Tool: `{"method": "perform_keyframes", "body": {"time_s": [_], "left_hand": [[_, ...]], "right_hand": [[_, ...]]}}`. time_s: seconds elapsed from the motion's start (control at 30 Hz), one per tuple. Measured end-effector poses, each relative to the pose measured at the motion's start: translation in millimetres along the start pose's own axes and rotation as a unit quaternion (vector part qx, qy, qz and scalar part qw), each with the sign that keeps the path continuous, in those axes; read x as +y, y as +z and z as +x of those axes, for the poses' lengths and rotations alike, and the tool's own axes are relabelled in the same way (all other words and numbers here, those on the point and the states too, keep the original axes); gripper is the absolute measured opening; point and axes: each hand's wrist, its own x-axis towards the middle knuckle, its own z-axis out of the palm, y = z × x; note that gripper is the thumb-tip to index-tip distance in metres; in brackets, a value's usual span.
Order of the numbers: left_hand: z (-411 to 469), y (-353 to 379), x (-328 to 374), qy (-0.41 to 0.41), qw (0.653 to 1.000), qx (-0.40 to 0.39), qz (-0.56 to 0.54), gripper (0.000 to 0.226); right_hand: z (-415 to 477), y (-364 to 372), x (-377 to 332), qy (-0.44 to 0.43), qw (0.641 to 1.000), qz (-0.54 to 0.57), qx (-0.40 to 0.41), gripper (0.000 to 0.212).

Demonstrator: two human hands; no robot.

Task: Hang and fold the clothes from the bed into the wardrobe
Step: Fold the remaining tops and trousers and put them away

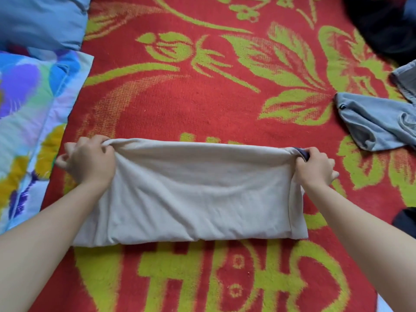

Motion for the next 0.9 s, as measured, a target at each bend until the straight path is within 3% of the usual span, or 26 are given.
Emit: {"method": "perform_keyframes", "body": {"time_s": [0.1, 0.17, 0.23, 0.3, 0.4, 0.47, 0.53, 0.6, 0.63, 0.7, 0.8, 0.83, 0.9], "left_hand": [[-11.9, 8.9, 4.4, -0.04, 0.996, -0.069, -0.029, 0.069], [-40.0, 22.1, 5.2, 0.068, 0.995, -0.069, -0.016, 0.077], [-75.1, 36.7, 5.8, 0.215, 0.973, -0.082, 0.016, 0.078], [-99.3, 56.3, -0.6, 0.301, 0.942, -0.123, 0.086, 0.076], [-107.8, 67.6, -6.6, 0.267, 0.931, -0.2, 0.147, 0.079], [-103.4, 66.7, -6.9, 0.24, 0.928, -0.227, 0.17, 0.085], [-109.4, 56.1, -3.4, 0.248, 0.935, -0.217, 0.128, 0.085], [-122.2, 47.5, -9.4, 0.277, 0.941, -0.173, 0.095, 0.076], [-129.9, 44.9, -15.7, 0.285, 0.941, -0.159, 0.091, 0.07], [-147.5, 40.7, -25.9, 0.295, 0.936, -0.167, 0.093, 0.065], [-167.3, 41.6, -34.4, 0.274, 0.922, -0.242, 0.125, 0.068], [-170.5, 46.1, -37.2, 0.272, 0.917, -0.26, 0.136, 0.069], [-172.2, 51.8, -43.1, 0.263, 0.909, -0.29, 0.144, 0.069]], "right_hand": [[-10.1, 7.4, -9.3, 0.022, 0.998, 0.001, -0.05, 0.06], [-33.9, 20.7, -3.1, -0.062, 0.996, -0.046, -0.034, 0.06], [-61.7, 35.8, 6.8, -0.191, 0.978, -0.082, -0.013, 0.053], [-82.0, 48.0, 16.4, -0.263, 0.95, -0.151, -0.067, 0.064], [-82.6, 55.6, 24.1, -0.245, 0.919, -0.243, -0.188, 0.093], [-75.7, 51.2, 24.3, -0.248, 0.928, -0.204, -0.188, 0.091], [-82.2, 43.8, 28.5, -0.244, 0.952, -0.158, -0.094, 0.072], [-91.0, 38.4, 41.4, -0.124, 0.988, -0.085, -0.018, 0.06], [-95.6, 34.6, 47.5, -0.023, 0.998, -0.046, -0.04, 0.066], [-102.0, 27.9, 56.7, 0.127, 0.983, 0.037, -0.127, 0.084], [-99.8, 29.6, 63.3, 0.166, 0.969, 0.115, -0.14, 0.088], [-96.7, 29.3, 60.8, 0.205, 0.957, 0.158, -0.135, 0.081], [-94.5, 22.9, 50.4, 0.272, 0.907, 0.276, -0.168, 0.043]]}}
